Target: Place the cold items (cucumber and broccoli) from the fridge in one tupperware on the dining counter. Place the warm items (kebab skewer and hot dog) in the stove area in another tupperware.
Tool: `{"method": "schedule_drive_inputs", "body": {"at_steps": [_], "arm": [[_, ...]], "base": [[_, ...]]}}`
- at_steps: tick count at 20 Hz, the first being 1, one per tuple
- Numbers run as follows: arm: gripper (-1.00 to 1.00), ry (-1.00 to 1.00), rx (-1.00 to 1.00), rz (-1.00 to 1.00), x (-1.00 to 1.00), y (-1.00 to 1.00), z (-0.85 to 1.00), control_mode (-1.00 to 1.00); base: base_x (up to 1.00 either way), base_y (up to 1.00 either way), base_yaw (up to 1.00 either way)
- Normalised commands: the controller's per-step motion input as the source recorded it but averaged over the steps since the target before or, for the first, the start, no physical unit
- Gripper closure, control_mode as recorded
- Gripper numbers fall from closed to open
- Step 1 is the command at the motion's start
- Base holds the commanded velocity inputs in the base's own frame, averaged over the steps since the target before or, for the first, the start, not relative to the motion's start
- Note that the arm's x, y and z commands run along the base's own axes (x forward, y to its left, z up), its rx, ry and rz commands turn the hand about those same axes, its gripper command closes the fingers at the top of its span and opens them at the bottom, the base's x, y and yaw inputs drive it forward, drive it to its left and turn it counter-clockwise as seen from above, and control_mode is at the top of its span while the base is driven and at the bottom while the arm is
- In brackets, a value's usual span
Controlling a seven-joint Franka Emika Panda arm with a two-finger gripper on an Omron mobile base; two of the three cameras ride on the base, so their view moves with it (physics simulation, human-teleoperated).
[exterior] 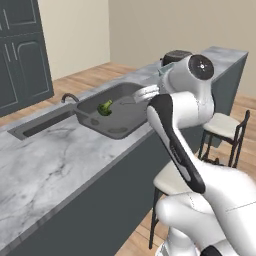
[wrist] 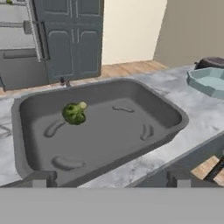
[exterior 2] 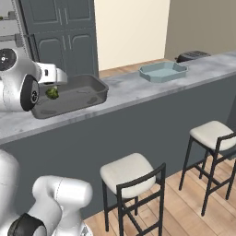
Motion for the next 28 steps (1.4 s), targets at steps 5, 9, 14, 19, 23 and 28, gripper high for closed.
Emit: {"method": "schedule_drive_inputs", "body": {"at_steps": [5, 9, 14, 19, 23, 28], "arm": [[-1.0, 0.0, 0.43, -0.37, -0.81, -0.52, 0.18, -1.0], [-1.0, 0.0, 0.23, -0.09, -0.75, -0.43, 0.0, -1.0], [-1.0, 0.0, 0.04, 0.0, -0.69, -0.13, 0.0, -1.0], [-1.0, 0.12, 0.0, 0.0, -0.35, 0.0, -0.18, -1.0], [-1.0, 0.01, 0.0, 0.0, -0.06, 0.01, -0.16, -1.0], [-1.0, 0.0, 0.0, 0.0, -0.06, 0.0, -0.01, 1.0]], "base": [[0.0, 0.0, 0.0], [0.0, 0.0, 0.0], [0.0, 0.0, 0.0], [0.0, 0.0, 0.0], [0.0, 0.0, 0.0], [-0.41, -0.2, -0.33]]}}
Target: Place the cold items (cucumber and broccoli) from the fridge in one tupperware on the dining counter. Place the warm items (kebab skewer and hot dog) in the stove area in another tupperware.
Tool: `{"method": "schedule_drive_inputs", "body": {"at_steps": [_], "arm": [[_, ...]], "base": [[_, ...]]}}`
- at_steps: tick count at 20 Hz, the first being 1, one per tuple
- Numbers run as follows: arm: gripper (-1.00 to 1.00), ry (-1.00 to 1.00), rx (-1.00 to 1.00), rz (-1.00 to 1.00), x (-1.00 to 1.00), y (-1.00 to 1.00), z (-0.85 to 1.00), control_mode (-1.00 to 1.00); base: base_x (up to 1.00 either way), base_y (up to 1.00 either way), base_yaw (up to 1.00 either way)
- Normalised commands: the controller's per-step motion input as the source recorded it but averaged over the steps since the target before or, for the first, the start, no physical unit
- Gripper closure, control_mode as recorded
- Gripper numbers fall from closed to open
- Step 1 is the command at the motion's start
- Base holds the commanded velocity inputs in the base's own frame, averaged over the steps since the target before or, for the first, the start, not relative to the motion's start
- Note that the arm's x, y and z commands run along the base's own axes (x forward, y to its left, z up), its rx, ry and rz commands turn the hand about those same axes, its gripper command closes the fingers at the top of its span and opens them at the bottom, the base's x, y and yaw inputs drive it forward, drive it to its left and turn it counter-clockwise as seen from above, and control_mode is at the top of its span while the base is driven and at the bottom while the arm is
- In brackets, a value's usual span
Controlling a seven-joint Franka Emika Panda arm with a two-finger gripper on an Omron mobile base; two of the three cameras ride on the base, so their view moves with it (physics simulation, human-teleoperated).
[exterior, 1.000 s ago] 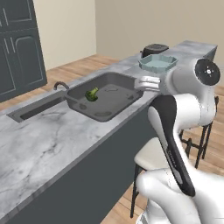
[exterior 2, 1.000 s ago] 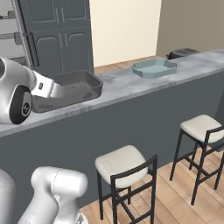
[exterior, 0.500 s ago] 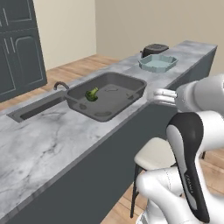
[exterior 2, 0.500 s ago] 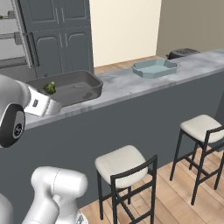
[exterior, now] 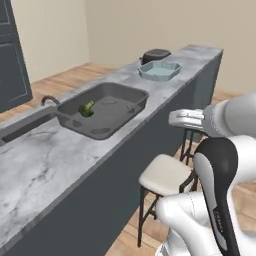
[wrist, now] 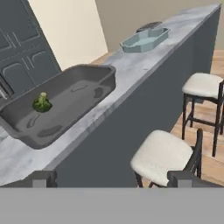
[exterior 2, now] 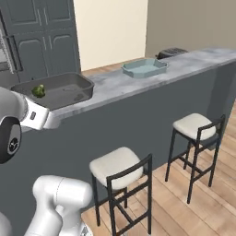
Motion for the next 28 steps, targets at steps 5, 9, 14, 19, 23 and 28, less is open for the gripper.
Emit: {"method": "schedule_drive_inputs", "body": {"at_steps": [5, 9, 14, 19, 23, 28], "arm": [[-1.0, 0.0, 0.0, 0.0, 0.0, 0.0, 0.0, 1.0], [-1.0, 0.0, 0.0, 0.0, 0.0, 0.0, 0.0, 1.0], [-1.0, 0.0, 0.0, 0.0, 0.0, 0.0, 0.0, 1.0], [-1.0, 0.0, 0.0, 0.0, 0.0, 0.0, 0.0, 1.0], [-1.0, 0.0, 0.0, 0.0, 0.0, 0.0, 0.0, 1.0], [-1.0, 0.0, 0.0, 0.0, 0.0, 0.0, 0.0, 1.0]], "base": [[-0.38, -0.52, -0.74], [-0.34, -0.69, -0.84], [-0.1, -0.75, -0.78], [0.56, -0.63, -0.46], [0.99, -0.37, -0.11], [1.0, -0.31, 0.04]]}}
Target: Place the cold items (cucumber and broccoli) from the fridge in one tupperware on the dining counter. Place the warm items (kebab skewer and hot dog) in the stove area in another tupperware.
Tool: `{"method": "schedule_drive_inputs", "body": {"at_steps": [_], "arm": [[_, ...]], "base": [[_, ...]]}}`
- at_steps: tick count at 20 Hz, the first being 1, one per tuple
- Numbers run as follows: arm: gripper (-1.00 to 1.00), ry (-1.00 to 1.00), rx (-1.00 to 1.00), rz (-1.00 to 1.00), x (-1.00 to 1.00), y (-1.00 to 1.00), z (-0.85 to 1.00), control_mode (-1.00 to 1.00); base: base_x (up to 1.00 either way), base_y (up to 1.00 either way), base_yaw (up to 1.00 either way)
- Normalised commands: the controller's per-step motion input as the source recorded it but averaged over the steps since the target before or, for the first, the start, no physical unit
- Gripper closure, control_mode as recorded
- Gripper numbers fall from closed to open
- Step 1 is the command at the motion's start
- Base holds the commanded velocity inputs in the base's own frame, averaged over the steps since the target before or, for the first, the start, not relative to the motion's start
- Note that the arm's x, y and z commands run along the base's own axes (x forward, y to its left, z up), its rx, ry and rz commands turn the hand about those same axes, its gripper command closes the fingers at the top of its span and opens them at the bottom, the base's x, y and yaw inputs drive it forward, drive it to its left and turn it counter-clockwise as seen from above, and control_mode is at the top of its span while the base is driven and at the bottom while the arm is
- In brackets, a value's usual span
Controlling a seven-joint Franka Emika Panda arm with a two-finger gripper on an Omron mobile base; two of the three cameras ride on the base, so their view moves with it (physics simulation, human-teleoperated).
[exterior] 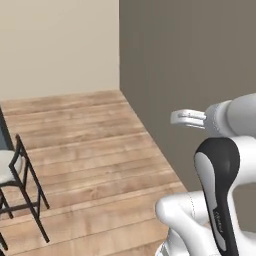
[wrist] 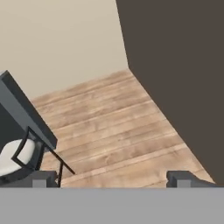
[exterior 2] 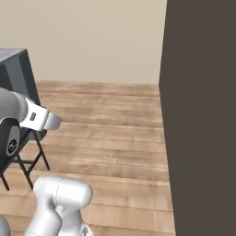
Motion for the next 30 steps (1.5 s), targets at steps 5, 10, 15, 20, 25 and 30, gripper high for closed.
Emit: {"method": "schedule_drive_inputs", "body": {"at_steps": [5, 10, 15, 20, 25, 30], "arm": [[-1.0, 0.0, 0.0, 0.0, 0.0, 0.0, 0.0, 1.0], [-1.0, 0.0, 0.0, 0.0, 0.0, 0.0, 0.0, 1.0], [-1.0, 0.0, 0.0, 0.0, 0.0, 0.0, 0.0, 1.0], [-1.0, 0.0, 0.0, 0.0, 0.0, 0.0, 0.0, 1.0], [-1.0, 0.0, 0.0, 0.0, 0.0, 0.0, 0.0, 1.0], [-1.0, 0.0, 0.0, 0.0, 0.0, 0.0, 0.0, 1.0]], "base": [[1.0, -0.31, 0.36], [1.0, -0.34, 0.52], [1.0, -0.43, 0.6], [1.0, -0.46, 0.7], [1.0, -0.47, 0.71], [0.9, -0.56, 0.74]]}}
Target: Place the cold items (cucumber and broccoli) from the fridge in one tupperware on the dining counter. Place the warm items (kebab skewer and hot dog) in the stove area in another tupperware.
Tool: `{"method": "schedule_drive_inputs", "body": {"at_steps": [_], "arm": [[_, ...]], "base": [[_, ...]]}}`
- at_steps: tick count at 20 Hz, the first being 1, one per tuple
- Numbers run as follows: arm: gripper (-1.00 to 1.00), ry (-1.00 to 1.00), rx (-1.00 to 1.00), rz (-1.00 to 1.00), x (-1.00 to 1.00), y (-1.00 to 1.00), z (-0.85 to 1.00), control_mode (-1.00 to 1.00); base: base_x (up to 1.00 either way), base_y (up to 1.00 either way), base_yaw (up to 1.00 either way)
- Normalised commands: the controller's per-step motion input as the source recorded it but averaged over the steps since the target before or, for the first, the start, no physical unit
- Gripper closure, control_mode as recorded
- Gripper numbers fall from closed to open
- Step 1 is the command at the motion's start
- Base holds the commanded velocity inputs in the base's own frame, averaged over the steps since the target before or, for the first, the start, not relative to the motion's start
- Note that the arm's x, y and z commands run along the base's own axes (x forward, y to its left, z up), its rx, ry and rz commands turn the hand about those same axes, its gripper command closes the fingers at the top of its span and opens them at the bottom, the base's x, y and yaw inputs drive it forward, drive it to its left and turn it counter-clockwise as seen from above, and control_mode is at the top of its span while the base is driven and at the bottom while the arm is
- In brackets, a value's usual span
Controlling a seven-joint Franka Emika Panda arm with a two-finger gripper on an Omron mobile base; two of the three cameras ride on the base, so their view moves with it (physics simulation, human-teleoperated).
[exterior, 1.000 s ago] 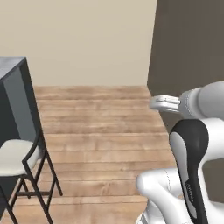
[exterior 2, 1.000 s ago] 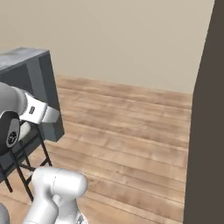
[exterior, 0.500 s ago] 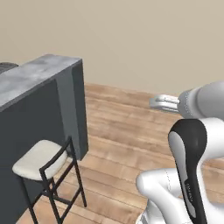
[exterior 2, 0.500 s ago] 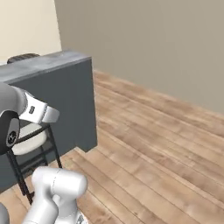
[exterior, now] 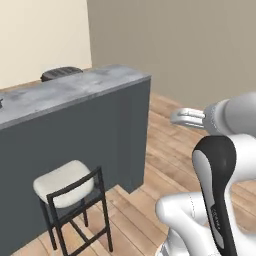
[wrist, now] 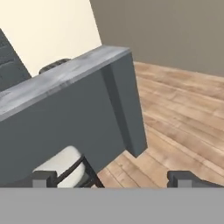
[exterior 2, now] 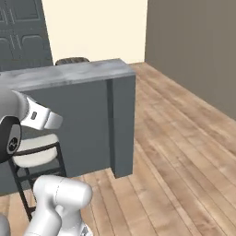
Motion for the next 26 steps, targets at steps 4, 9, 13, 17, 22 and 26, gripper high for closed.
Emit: {"method": "schedule_drive_inputs", "body": {"at_steps": [4, 9, 13, 17, 22, 26], "arm": [[-1.0, 0.0, 0.0, 0.0, 0.0, 0.0, 0.0, 1.0], [-1.0, 0.0, 0.0, 0.0, 0.0, 0.0, 0.0, 1.0], [-1.0, 0.0, 0.0, 0.0, 0.0, 0.0, 0.0, 1.0], [-1.0, 0.0, 0.0, 0.0, 0.0, 0.0, 0.0, 1.0], [-1.0, 0.0, 0.0, 0.0, 0.0, 0.0, 0.0, 1.0], [-1.0, 0.0, 0.0, 0.0, 0.0, 0.0, 0.0, 1.0]], "base": [[0.51, -0.75, 0.53], [0.37, -0.88, 0.53], [0.32, -0.93, 0.51], [0.34, -0.97, 0.56], [0.27, -0.96, 0.57], [0.23, -0.99, 0.53]]}}
